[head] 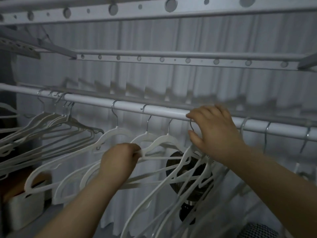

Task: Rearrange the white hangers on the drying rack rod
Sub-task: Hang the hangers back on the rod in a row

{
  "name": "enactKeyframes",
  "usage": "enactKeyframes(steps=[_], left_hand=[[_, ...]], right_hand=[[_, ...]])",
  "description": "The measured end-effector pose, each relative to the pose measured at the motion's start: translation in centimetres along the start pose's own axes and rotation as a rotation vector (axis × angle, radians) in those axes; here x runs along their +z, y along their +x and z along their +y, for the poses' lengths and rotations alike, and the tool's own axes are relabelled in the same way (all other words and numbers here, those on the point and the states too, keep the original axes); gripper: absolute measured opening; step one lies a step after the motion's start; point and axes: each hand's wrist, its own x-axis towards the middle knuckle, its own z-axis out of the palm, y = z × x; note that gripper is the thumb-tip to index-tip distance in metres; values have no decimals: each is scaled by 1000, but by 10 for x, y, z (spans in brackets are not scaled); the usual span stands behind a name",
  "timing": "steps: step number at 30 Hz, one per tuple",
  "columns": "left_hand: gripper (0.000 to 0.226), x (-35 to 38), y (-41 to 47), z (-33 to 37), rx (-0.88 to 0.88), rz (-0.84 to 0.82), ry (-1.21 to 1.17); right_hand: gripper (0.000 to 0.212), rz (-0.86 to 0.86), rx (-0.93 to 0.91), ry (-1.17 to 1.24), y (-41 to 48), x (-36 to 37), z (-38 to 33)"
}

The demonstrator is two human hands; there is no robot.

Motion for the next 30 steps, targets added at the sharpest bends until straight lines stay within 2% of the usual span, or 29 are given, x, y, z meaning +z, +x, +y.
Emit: enactKeyframes(steps=[4,8,14,19,21,24,28,30], left_hand=[[19,-1,-25,-11,-48,-44,-35],[20,-25,-56,-34,-97,-23,-6],[15,-94,-97,-70,-212,5,18],[14,-158,-136,-102,-236,30,20],[14,-182,-154,-120,-224,12,48],[12,-216,-183,-147,-213,-42,44],[35,-246,-222,-180,-262,-197,-136],[38,-253,-238,-191,-281,-237,-215]], right_hand=[[27,16,-124,22,-10,1,-22],[33,-257,-154,116,-11,9,-43],[47,-398,-158,207,-5,16,-80],[48,-520,-105,557,12,8,-143],[38,-556,-61,808,18,3,-177],[21,-693,-92,1081,21,-8,-229],[8,-811,-100,1262,6,-20,-289],[10,-824,-93,1328,-5,-25,-311]])
